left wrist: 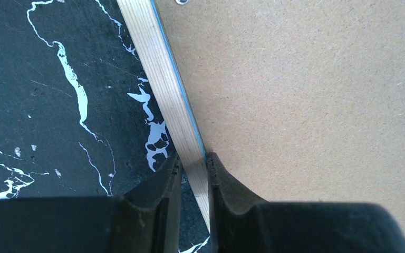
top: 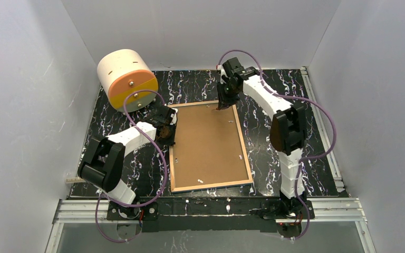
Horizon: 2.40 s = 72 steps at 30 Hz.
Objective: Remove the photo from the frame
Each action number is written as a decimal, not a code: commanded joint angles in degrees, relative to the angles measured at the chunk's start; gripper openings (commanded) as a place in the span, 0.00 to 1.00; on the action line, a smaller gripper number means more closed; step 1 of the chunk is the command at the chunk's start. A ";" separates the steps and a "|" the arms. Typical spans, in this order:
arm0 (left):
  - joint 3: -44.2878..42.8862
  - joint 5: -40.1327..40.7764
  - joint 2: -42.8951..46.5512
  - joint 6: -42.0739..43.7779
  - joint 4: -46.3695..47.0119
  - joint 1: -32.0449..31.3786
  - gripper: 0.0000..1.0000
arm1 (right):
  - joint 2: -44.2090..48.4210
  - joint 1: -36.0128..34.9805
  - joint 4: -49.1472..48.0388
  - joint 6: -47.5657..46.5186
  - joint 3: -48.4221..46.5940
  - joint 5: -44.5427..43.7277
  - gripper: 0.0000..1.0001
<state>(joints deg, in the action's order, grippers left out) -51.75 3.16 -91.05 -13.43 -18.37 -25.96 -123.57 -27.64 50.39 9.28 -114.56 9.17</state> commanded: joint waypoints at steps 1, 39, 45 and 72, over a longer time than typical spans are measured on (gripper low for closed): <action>1.65 -1.06 -2.48 4.26 -4.54 -0.50 0.00 | 8.85 0.60 -4.70 2.80 6.48 -5.10 0.01; 1.42 -7.98 -3.94 -2.19 -1.20 8.90 0.00 | 40.58 4.60 -15.33 16.07 44.49 -17.21 0.01; -0.19 -14.17 -5.96 -1.12 -0.16 9.99 0.00 | 44.34 12.96 -21.44 17.18 51.90 -16.75 0.01; 3.59 -6.77 2.31 -0.59 -2.29 9.95 0.43 | 31.94 16.98 -21.13 12.12 61.97 -6.36 0.01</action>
<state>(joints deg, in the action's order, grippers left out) -49.71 -8.36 -91.00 -14.76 -16.08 -15.94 -87.79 -10.68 22.63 23.64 -49.54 3.20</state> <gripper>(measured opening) 0.417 0.305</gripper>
